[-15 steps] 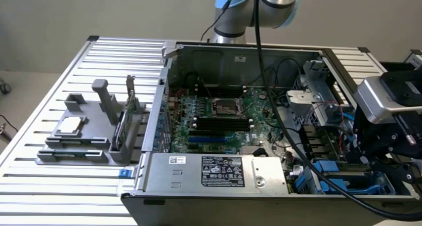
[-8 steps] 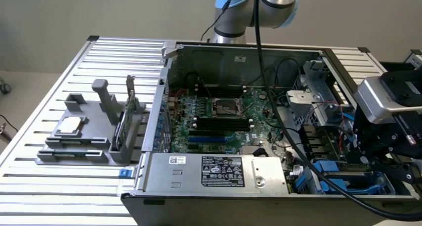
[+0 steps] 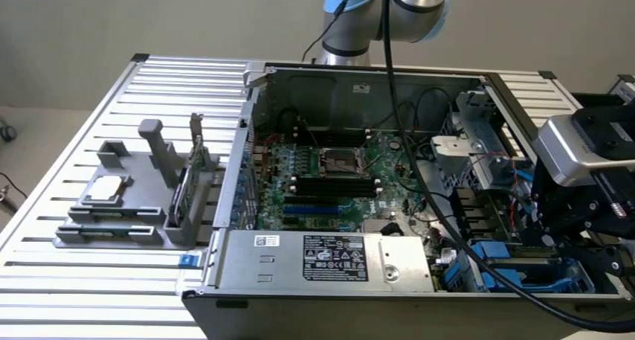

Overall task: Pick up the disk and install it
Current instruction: 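Insert the first disk wire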

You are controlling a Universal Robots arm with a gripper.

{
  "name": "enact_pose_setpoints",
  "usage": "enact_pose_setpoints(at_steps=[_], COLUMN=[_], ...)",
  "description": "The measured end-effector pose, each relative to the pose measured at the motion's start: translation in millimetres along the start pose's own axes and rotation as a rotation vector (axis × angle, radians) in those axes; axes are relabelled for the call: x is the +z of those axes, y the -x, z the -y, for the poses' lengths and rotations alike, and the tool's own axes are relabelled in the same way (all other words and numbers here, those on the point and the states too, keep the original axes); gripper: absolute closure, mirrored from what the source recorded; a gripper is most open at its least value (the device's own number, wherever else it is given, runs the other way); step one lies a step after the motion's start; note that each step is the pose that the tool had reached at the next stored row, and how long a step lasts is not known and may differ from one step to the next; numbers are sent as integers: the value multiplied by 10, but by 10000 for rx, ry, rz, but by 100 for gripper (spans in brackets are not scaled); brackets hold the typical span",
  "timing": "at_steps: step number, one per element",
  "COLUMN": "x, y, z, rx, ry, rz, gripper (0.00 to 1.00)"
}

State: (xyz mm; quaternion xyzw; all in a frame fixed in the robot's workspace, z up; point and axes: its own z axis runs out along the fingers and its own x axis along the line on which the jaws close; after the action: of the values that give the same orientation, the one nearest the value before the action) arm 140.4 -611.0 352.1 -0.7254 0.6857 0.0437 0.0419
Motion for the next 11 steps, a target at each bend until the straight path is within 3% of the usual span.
enact_pose_setpoints(at_steps=[5, 11], x=[-2, -9], y=[0, 1], z=[1, 1], rx=[95, 869], ry=[-12, -107], rz=[2, 7], gripper=[89, 89])
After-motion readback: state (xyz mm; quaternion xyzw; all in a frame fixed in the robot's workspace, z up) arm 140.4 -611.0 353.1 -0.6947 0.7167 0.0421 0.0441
